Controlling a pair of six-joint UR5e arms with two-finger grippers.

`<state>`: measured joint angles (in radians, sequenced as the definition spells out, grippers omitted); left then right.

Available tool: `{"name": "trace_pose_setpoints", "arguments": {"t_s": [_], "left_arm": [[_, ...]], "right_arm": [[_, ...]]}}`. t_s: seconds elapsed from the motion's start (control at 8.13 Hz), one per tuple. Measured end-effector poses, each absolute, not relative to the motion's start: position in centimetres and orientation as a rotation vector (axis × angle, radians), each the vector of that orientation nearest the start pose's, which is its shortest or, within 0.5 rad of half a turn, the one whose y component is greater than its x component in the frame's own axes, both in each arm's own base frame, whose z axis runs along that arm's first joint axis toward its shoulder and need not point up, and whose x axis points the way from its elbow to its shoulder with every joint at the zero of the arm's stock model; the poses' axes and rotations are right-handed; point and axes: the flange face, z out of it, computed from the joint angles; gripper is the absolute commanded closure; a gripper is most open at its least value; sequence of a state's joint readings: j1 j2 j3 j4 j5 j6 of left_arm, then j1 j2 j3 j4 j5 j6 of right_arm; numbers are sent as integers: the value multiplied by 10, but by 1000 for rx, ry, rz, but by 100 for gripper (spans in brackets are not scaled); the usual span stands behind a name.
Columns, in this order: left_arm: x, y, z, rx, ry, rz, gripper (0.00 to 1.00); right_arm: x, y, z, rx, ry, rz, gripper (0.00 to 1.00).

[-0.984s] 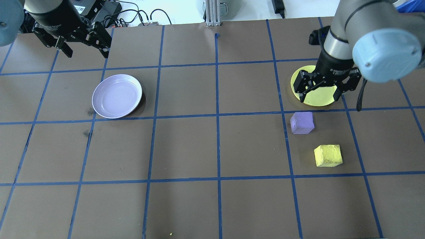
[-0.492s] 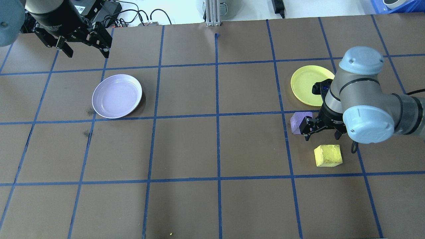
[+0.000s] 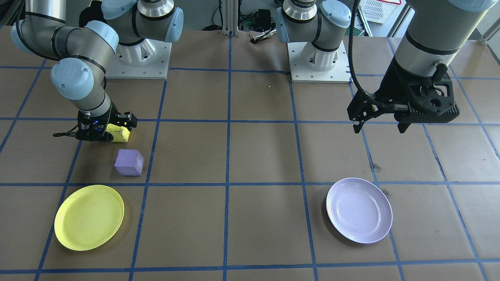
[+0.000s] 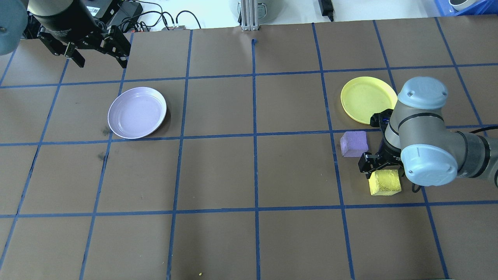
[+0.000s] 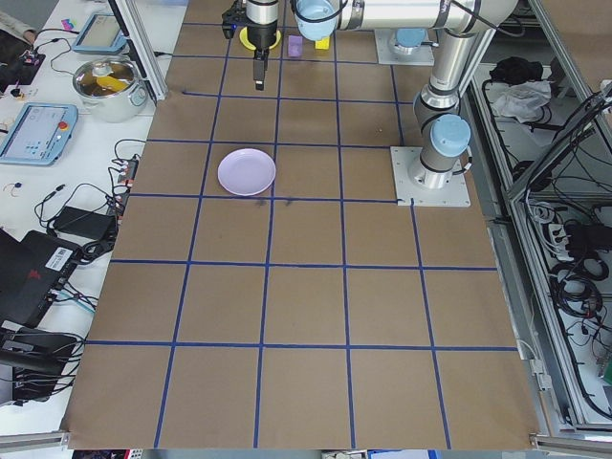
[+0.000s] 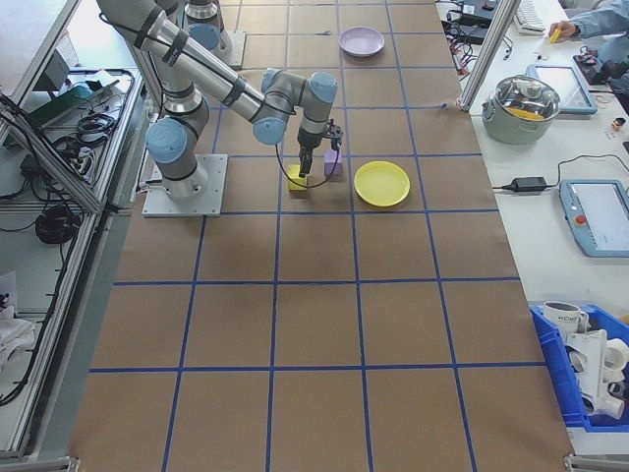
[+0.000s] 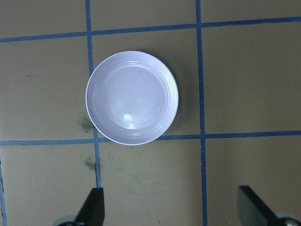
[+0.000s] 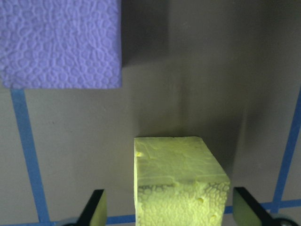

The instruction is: Sort blocks by color into plates

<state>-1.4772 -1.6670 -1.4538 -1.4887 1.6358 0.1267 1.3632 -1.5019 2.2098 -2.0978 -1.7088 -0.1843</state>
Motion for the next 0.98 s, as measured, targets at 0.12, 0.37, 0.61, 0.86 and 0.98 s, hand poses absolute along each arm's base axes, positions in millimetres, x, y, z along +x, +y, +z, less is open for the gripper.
{"name": "trace_pose_setpoints", "arguments": {"t_s": [0.12,0.37,0.61,0.86,0.98], "left_arm": [[-76,-552,505,46,3062,-146,0],[-76,-552,506,46,3062,-149,0],[-76,-552,506,47,3062,-148,0],[-76,-552,506,46,3062,-148,0],[-76,-552,506,46,3062,-148,0]], "right_arm": [[29,-423,214,31,3230,330,11],[25,-423,203,50,3219,366,33],[23,-423,190,56,3203,416,50],[22,-423,183,52,3194,449,48],[20,-427,186,57,3202,449,48]]}}
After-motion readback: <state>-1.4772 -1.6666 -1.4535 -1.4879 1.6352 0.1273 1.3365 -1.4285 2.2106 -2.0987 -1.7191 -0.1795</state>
